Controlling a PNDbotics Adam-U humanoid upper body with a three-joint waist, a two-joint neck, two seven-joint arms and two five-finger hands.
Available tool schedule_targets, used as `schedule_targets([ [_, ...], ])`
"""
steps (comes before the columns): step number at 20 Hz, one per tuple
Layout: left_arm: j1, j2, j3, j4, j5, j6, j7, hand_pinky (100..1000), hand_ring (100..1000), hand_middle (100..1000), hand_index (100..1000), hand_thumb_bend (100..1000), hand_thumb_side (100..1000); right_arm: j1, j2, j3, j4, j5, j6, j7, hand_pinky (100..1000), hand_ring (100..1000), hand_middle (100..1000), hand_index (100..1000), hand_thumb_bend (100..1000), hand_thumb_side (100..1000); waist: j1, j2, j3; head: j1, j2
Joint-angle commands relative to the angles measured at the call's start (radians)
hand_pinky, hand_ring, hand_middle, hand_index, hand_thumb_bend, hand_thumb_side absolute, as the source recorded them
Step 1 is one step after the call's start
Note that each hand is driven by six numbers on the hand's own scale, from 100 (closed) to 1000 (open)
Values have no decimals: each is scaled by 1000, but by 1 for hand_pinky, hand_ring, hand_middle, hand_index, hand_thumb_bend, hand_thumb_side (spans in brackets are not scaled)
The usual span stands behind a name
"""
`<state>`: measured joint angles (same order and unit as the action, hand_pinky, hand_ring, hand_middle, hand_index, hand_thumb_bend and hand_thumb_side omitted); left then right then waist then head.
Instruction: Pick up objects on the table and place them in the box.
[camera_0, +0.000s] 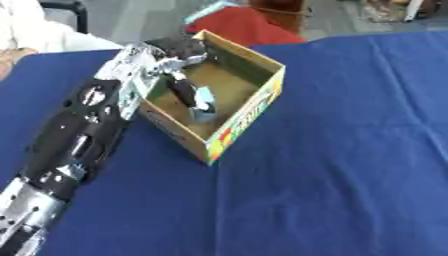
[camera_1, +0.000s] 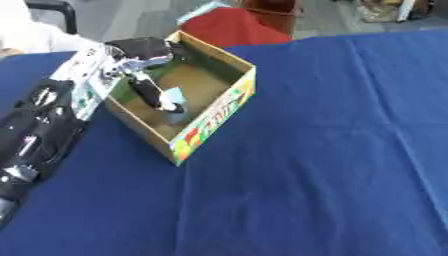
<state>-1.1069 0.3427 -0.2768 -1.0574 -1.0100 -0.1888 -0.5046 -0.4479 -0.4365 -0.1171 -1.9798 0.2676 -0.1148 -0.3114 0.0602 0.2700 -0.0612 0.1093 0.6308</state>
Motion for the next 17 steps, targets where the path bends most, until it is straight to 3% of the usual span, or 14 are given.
schedule_targets([
  [1, -15, 37, 18, -65, 39, 15, 24, 802, 850, 774, 857, 439, 393, -5, -18, -10, -20, -3, 2, -1, 678, 699, 840, 780, 100, 1000, -7, -27, 3, -5, 5],
  [4, -11, 65, 21, -150, 82, 43, 30, 778, 821, 753, 808, 401, 427, -2, -20, -11, -20, -2, 3, -2, 678, 700, 840, 781, 100, 1000, -7, -35, 10, -9, 11],
  [10, 23, 148, 42, -376, 178, 102, 16, 762, 794, 730, 808, 317, 439, 5, -25, -15, -20, 3, 3, -7, 681, 701, 838, 782, 100, 1000, -8, -51, 24, -20, 20],
  [17, 183, 340, 107, -766, 260, 177, 57, 779, 804, 760, 827, 334, 502, 12, -41, -25, -20, 15, 1, -20, 683, 702, 836, 783, 100, 1000, -6, -60, 46, -40, 36],
])
